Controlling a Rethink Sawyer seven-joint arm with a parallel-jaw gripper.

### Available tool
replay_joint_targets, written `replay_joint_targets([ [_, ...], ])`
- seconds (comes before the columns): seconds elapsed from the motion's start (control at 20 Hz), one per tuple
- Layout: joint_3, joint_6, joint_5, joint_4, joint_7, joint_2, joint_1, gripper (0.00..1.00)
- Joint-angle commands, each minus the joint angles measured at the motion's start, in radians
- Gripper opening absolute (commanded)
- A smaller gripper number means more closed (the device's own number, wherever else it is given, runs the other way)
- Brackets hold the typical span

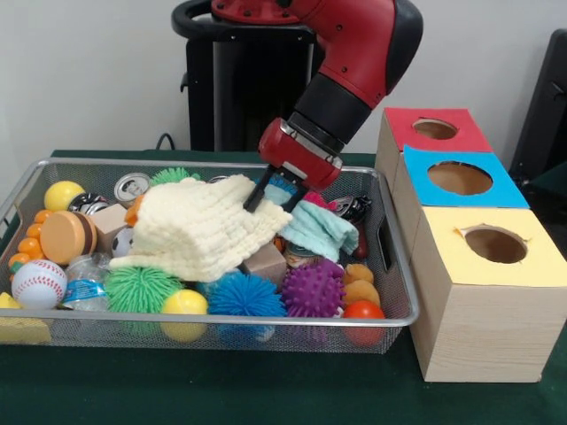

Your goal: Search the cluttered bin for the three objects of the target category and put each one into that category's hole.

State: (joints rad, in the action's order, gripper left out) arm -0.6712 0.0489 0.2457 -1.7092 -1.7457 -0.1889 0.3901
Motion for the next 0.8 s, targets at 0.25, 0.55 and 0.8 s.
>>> replay_joint_targets([
  [0.25, 0.059, -0.157, 0.024, 0.063, -0.141, 0.07, -0.027, 0.0],
  [0.55, 0.084, -0.148, 0.014, 0.051, -0.139, 0.05, -0.044, 0.0],
  [0.8, 0.328, -0.093, -0.113, -0.055, -0.075, -0.159, -0.23, 0.0],
])
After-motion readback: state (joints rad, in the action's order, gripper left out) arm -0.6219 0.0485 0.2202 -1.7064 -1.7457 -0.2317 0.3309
